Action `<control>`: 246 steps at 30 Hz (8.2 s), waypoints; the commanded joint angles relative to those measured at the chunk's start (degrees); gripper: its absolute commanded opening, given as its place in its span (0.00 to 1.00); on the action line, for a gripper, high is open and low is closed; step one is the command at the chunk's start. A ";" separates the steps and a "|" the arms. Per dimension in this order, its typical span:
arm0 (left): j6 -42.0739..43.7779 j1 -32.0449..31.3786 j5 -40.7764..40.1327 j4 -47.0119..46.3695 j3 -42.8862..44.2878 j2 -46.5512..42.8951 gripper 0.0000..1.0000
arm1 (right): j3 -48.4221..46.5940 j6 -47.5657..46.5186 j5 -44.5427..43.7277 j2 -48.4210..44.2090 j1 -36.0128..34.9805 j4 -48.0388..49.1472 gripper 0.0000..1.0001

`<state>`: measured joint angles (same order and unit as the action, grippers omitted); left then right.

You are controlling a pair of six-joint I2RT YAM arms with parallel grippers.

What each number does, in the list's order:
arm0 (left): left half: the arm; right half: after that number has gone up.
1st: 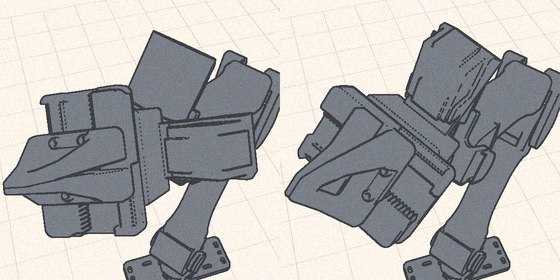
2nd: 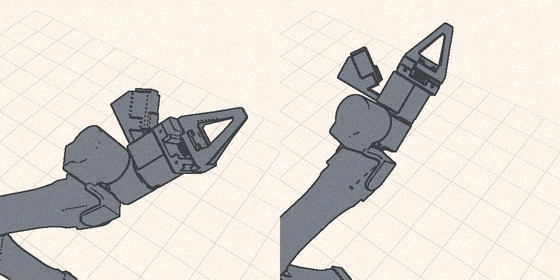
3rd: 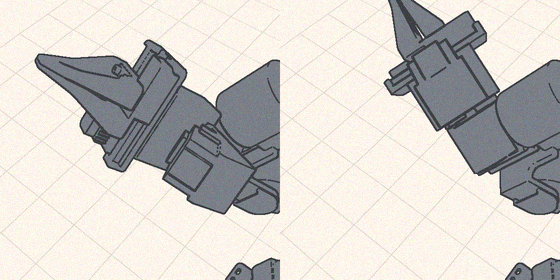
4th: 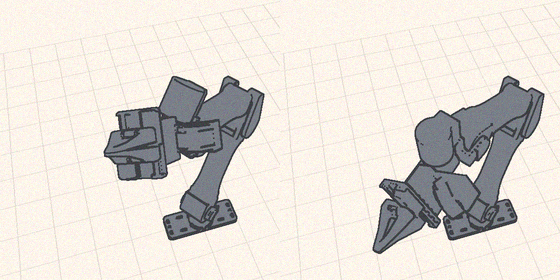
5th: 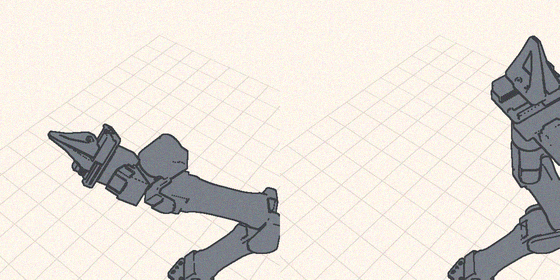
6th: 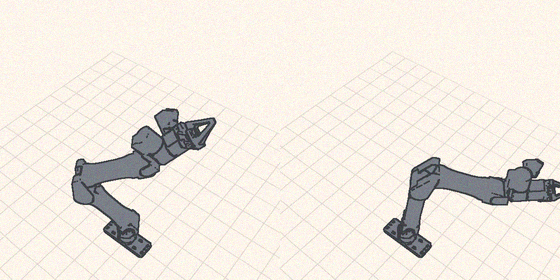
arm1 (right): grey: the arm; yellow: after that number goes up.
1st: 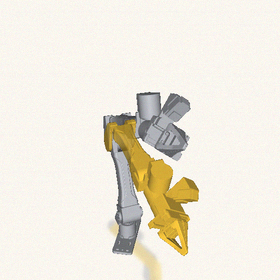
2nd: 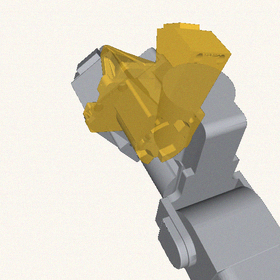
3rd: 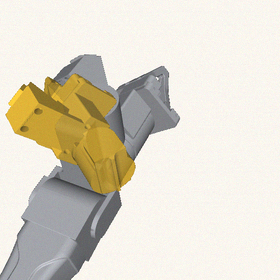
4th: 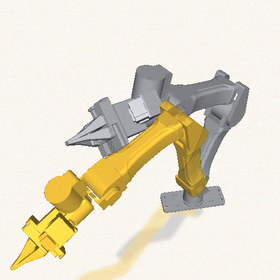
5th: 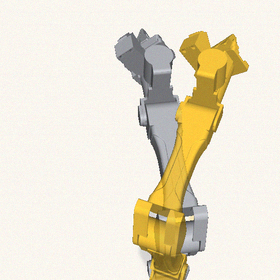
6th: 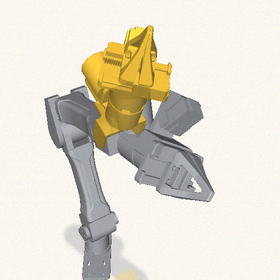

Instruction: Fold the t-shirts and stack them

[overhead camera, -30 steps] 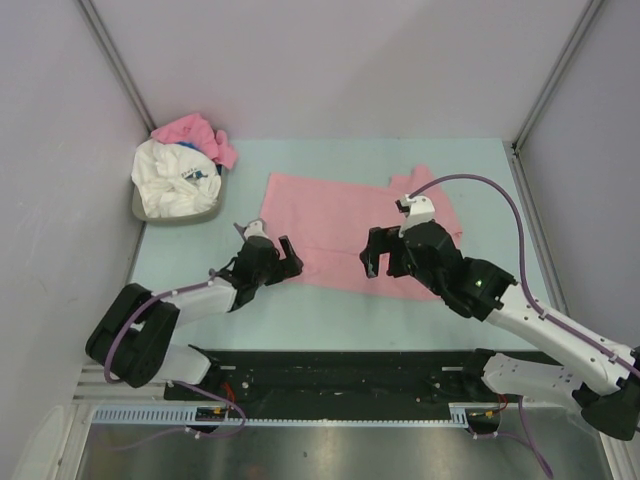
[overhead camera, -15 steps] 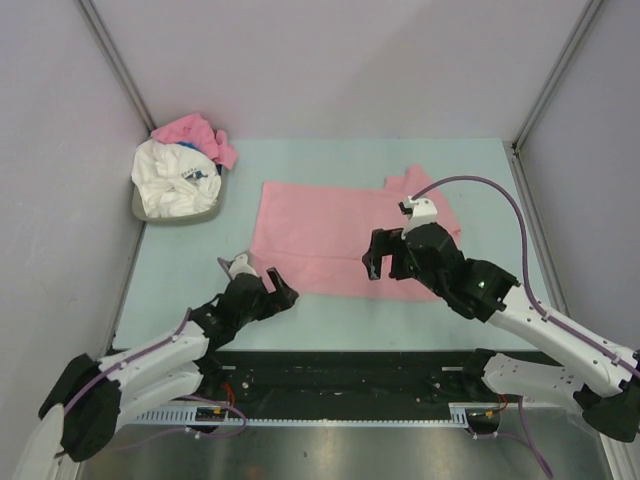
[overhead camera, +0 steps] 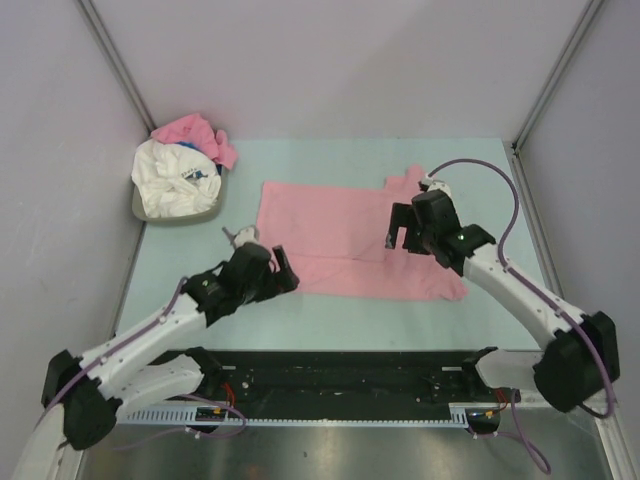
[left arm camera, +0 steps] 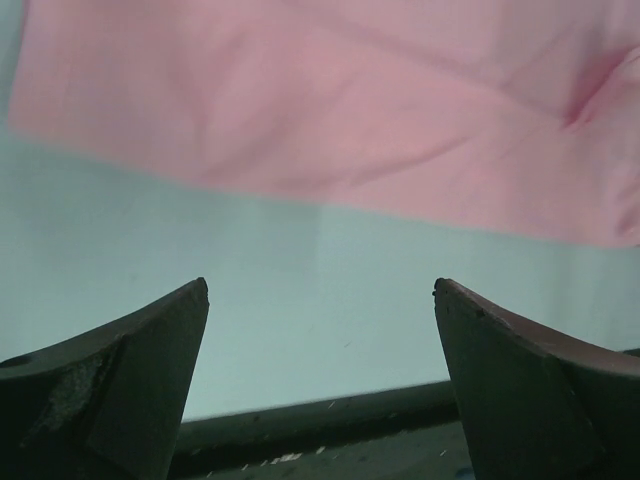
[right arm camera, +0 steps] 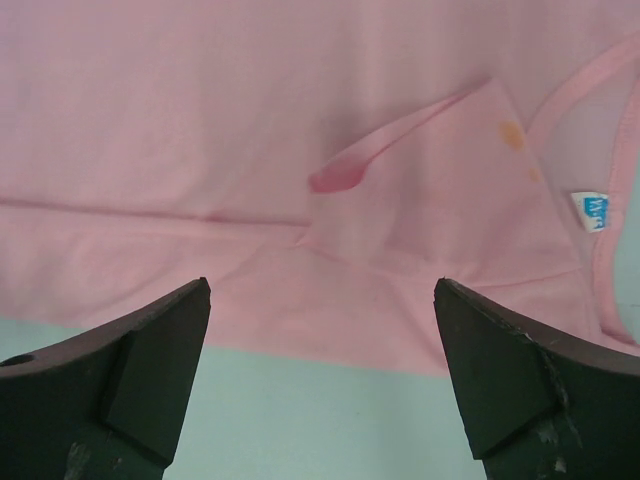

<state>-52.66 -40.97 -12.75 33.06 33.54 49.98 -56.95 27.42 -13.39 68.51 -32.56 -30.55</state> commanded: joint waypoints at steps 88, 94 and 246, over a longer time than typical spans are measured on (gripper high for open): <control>13.72 12.22 -6.41 4.20 40.87 42.56 1.00 | -21.94 -1.75 3.36 30.43 19.54 -1.54 1.00; 16.72 20.13 -1.05 6.84 52.31 53.37 1.00 | -39.69 -3.07 7.94 44.92 22.45 -7.50 1.00; 19.62 33.32 4.23 -0.01 42.32 43.81 0.00 | -27.17 -6.33 4.16 23.70 20.69 -2.41 0.00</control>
<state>-30.70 -8.32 -7.60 36.01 80.38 98.72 -87.09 21.76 -5.96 97.86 -11.57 -32.77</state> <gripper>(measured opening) 0.010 0.009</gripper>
